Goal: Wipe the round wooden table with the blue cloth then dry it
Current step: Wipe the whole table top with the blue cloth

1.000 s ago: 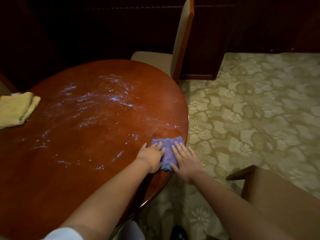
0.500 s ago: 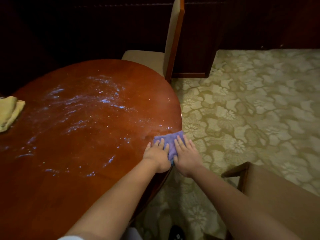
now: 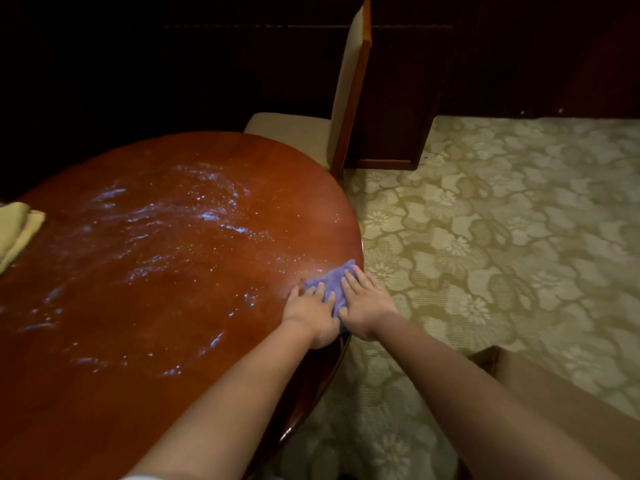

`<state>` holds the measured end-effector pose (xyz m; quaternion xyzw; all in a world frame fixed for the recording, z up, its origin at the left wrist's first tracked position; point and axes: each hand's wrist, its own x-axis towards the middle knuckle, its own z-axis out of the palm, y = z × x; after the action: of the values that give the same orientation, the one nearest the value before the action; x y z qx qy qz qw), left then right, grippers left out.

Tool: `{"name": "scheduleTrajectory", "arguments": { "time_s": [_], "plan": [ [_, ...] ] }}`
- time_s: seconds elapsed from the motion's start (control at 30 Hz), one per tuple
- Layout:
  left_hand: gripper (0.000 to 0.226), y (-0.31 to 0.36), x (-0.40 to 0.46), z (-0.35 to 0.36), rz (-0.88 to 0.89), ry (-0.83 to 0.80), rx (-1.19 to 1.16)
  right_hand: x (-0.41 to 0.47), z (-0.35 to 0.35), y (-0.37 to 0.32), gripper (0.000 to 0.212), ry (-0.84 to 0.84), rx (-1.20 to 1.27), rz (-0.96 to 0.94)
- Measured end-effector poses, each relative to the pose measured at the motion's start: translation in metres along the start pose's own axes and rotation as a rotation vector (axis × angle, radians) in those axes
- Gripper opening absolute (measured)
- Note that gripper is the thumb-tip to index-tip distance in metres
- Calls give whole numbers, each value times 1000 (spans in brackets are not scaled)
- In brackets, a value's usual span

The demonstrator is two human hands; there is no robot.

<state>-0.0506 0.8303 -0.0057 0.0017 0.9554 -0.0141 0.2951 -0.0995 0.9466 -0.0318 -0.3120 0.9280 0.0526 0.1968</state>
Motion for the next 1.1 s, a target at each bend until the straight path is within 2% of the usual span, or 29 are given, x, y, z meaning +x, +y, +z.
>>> {"name": "scheduleTrajectory", "arguments": {
  "time_s": [0.2, 0.3, 0.4, 0.53, 0.67, 0.8, 0.83, 0.9, 0.97, 1.03, 1.1],
  "plan": [
    [57, 7, -28, 6, 49, -46, 75, -24, 6, -4, 71, -4, -72, -69],
    [55, 6, -26, -3, 40, -79, 53, -18, -5, 6, 57, -11, -62, -86],
    [59, -2, -14, -10, 47, -109, 69, -3, -7, 15, 56, -9, -83, -125],
    [68, -20, 4, -13, 44, -67, 52, 23, -14, 28, 59, -29, -5, -175],
    [65, -24, 10, -8, 52, -29, 42, 31, -14, 40, 56, 11, 65, -237],
    [57, -29, 17, -3, 62, 39, 0, 28, -2, 45, 89, 72, 144, -269],
    [56, -29, 20, -3, 59, 49, -3, 33, -3, 46, 89, 93, 148, -294],
    [56, -29, 26, -3, 35, 79, -14, 51, -13, 46, 71, 135, 124, -330],
    [59, -34, 33, -8, -6, 95, -9, 73, -29, 46, 56, 74, 33, -382],
    [64, -41, 40, -17, -25, 68, 23, 92, -41, 46, 59, -21, -11, -421],
    [68, -44, 44, -26, -23, 38, 82, 99, -46, 48, 61, -48, -53, -438]
  ]
}}
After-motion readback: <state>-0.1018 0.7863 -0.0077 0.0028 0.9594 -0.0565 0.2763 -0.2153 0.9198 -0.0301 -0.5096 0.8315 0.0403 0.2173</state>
